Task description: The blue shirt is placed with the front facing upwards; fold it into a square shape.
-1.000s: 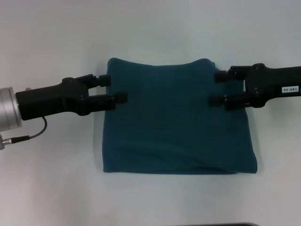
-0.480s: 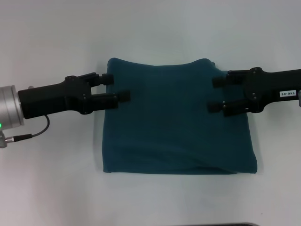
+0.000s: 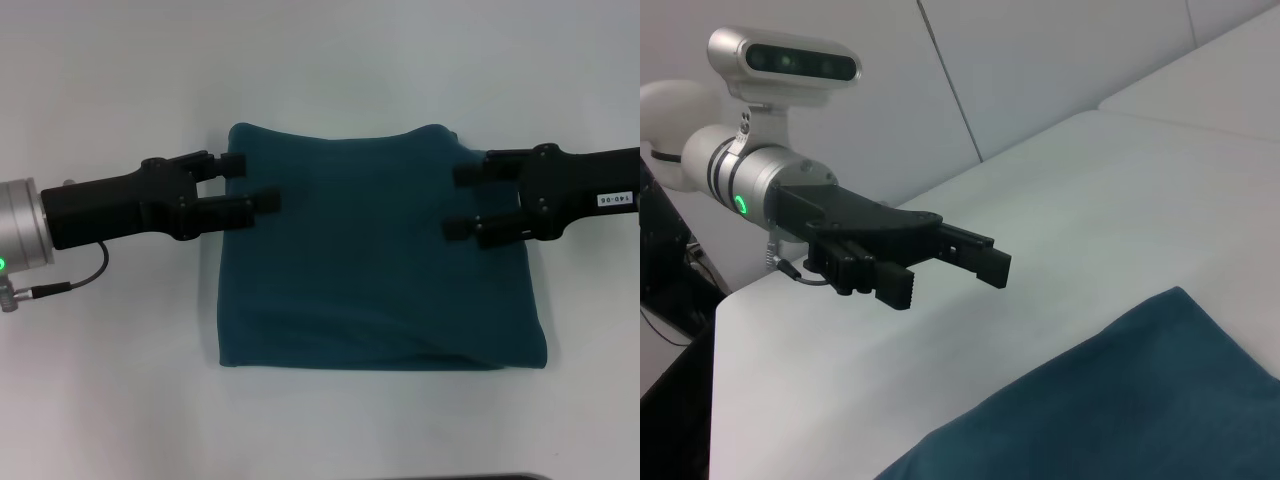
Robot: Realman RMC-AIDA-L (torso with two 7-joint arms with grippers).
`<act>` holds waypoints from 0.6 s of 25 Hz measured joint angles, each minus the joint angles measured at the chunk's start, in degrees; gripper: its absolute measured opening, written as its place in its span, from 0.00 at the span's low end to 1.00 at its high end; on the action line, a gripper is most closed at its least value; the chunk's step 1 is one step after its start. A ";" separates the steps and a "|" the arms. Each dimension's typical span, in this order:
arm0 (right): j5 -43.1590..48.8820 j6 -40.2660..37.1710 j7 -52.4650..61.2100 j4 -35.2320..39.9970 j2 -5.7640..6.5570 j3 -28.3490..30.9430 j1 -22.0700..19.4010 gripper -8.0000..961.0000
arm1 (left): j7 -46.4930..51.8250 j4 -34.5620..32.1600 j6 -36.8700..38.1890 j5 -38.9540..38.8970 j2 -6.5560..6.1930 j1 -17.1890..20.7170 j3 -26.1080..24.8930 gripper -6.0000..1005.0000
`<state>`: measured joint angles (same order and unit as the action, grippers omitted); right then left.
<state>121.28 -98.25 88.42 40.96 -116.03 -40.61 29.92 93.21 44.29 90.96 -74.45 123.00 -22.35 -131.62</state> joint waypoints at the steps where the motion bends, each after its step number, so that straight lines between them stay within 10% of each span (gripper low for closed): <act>1: 0.00 -0.04 0.05 0.00 0.03 0.00 0.00 0.95 | -0.02 0.05 0.00 -0.02 0.02 0.00 -0.03 0.87; 15: 0.10 -0.34 0.20 -0.01 -0.06 -0.08 0.07 0.96 | 0.05 0.37 0.99 -0.09 -0.16 -0.42 -0.04 0.87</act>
<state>121.38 -98.59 88.61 40.96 -116.10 -40.69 29.99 93.25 44.66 91.94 -74.54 122.84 -22.77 -131.66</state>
